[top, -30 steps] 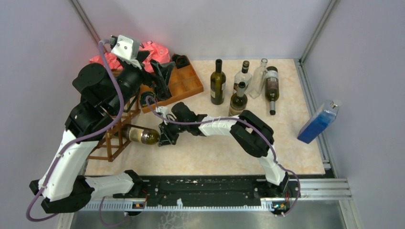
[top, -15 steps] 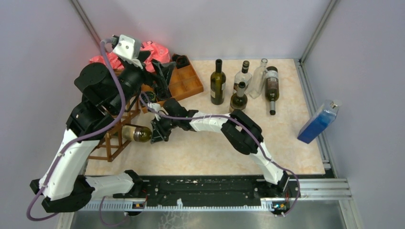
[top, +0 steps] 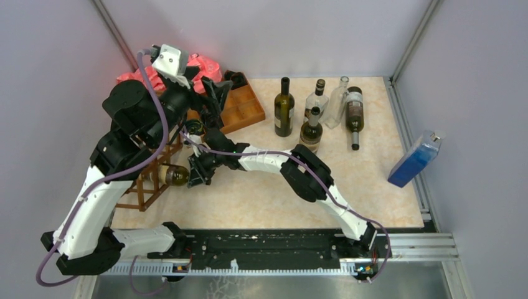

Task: Put the wine bottle on the wine rack
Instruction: Place the wine bottle in the wine rack.

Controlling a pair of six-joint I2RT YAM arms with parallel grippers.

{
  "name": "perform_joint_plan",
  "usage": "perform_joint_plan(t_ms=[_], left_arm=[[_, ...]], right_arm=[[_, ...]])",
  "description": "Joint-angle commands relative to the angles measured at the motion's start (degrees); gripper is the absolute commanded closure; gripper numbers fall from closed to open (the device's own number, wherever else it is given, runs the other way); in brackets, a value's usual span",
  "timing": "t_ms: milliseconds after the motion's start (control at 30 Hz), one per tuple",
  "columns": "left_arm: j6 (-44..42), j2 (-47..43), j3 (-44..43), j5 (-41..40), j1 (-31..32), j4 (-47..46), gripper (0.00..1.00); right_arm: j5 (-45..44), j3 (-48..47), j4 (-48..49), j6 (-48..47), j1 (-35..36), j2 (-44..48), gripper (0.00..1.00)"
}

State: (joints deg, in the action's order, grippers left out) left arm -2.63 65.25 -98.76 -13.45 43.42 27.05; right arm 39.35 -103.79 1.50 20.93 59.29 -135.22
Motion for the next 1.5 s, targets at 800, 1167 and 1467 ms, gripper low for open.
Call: perform_joint_plan(t_ms=[800, 1167, 1467], left_arm=[[1.7, 0.6, -1.4, 2.6, 0.3, 0.6, 0.01], [4.2, -0.8, 0.4, 3.4, 0.3, -0.5, 0.01], [10.2, -4.3, 2.9, 5.6, 0.3, -4.8, 0.01]], right_arm=[[3.3, -19.1, 4.7, 6.3, 1.3, -7.6, 0.9], [0.4, -19.3, 1.4, 2.3, 0.8, -8.2, 0.42], [-0.4, -18.6, -5.2, -5.5, -1.5, -4.9, 0.19]])
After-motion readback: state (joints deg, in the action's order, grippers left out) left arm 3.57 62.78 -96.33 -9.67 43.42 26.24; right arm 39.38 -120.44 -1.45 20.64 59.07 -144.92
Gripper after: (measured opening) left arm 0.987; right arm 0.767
